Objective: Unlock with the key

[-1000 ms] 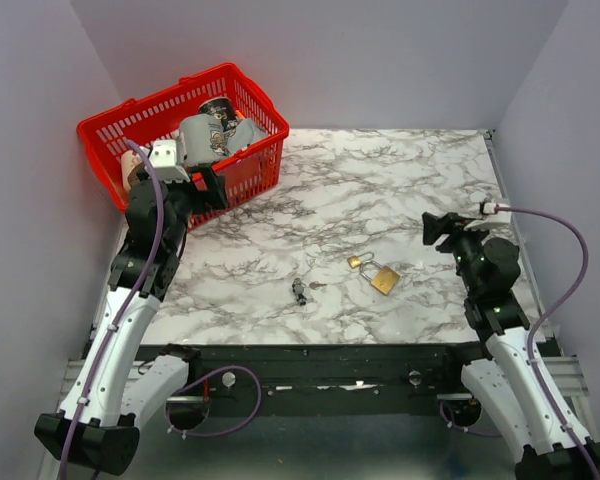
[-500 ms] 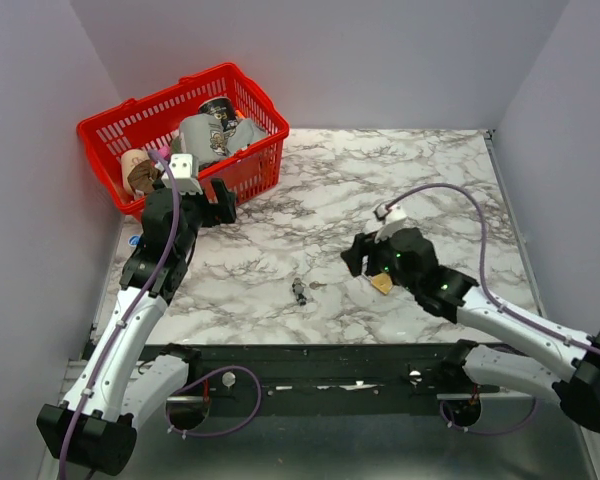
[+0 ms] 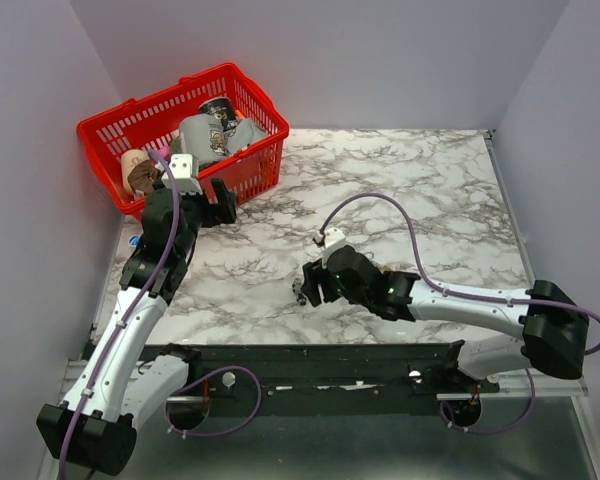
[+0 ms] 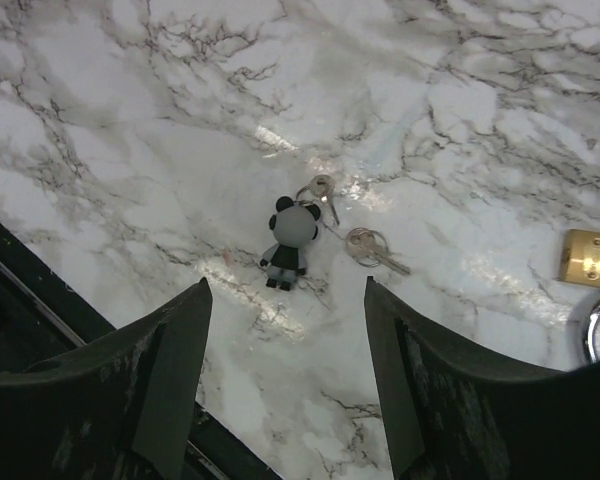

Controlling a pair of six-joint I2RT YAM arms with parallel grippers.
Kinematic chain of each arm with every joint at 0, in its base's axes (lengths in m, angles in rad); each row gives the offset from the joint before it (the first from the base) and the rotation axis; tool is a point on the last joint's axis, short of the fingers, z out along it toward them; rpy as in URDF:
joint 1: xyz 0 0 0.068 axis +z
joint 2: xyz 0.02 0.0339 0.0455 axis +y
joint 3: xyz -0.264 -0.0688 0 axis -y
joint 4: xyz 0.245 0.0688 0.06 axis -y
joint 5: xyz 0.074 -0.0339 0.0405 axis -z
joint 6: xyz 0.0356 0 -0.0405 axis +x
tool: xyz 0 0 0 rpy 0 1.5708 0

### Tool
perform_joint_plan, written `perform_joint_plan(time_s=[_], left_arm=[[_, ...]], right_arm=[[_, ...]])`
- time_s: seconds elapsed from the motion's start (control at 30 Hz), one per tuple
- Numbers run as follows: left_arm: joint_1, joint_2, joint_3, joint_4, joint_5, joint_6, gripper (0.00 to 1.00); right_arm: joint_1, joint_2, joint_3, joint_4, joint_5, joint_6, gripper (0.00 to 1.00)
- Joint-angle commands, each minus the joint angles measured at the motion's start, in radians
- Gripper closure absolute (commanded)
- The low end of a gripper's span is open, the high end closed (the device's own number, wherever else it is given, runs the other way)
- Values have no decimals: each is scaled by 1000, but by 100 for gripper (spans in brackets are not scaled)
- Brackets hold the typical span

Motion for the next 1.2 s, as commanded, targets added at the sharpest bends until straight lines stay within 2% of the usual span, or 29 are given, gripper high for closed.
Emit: perform_joint_plan(time_s=[0.0,0.2,0.37,0.67,0.97,1.17], left_arm=[[-3,-19,-8,15,2,-7,1],[-5,-34,-20,12,4,-11,1],[-5,-34,-22,12,7,-13,1],[-3,-33,-22,9,4,-14,1],[-5,-33,-20,8,8,-17,1],[-5,-36,-20,9,19,-23,1]], right_arm=[[59,60,30,-26,37,55,29],[144,128,79,-139,100,112,29],[159,165,111,-193,136,119,29],[159,298,220,-214,222,86,35],[156,413,293,-191,193,41,40],[129,413,284,-181,183,61,40]])
